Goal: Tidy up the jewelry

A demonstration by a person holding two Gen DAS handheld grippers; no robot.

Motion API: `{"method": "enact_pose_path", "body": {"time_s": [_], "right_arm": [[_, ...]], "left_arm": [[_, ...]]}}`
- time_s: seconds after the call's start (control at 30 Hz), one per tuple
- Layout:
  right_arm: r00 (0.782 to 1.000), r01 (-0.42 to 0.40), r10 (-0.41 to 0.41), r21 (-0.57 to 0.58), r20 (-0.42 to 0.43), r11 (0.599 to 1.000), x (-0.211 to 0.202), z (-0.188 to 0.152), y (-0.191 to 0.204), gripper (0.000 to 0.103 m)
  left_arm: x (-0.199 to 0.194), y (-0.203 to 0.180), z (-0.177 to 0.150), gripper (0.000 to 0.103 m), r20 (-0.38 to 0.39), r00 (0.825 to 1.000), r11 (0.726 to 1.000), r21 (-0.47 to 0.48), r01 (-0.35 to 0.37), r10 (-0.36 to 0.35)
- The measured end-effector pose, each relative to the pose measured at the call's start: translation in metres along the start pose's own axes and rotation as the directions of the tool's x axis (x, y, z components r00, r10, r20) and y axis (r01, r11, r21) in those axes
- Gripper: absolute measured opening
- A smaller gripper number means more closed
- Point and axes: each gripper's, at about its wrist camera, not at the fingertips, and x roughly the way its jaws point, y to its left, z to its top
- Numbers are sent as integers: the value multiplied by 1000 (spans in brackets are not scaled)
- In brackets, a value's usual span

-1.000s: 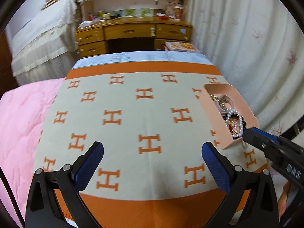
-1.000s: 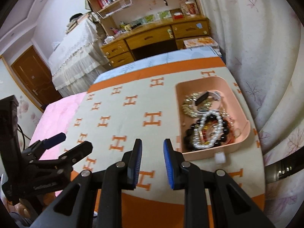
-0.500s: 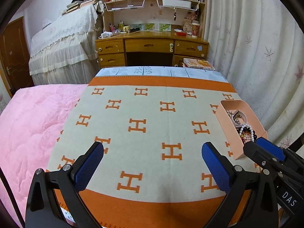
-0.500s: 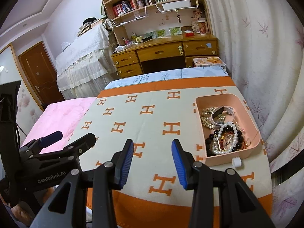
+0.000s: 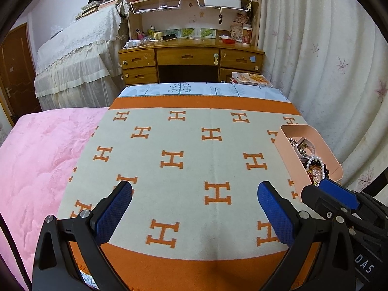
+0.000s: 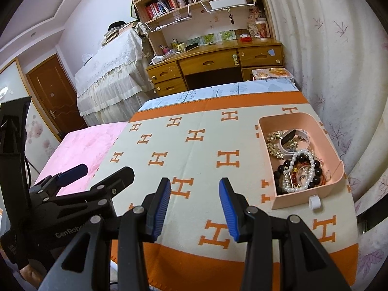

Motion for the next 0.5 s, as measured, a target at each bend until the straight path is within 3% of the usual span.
{"method": "enact_pose_path", "body": {"time_s": [0.5], "right_arm": [[1000,-2,2,3,4,1000,2,-1,-2,42]], "left_arm": [[6,1,-1,102,-8,1000,1000,-2,7,-7]]}}
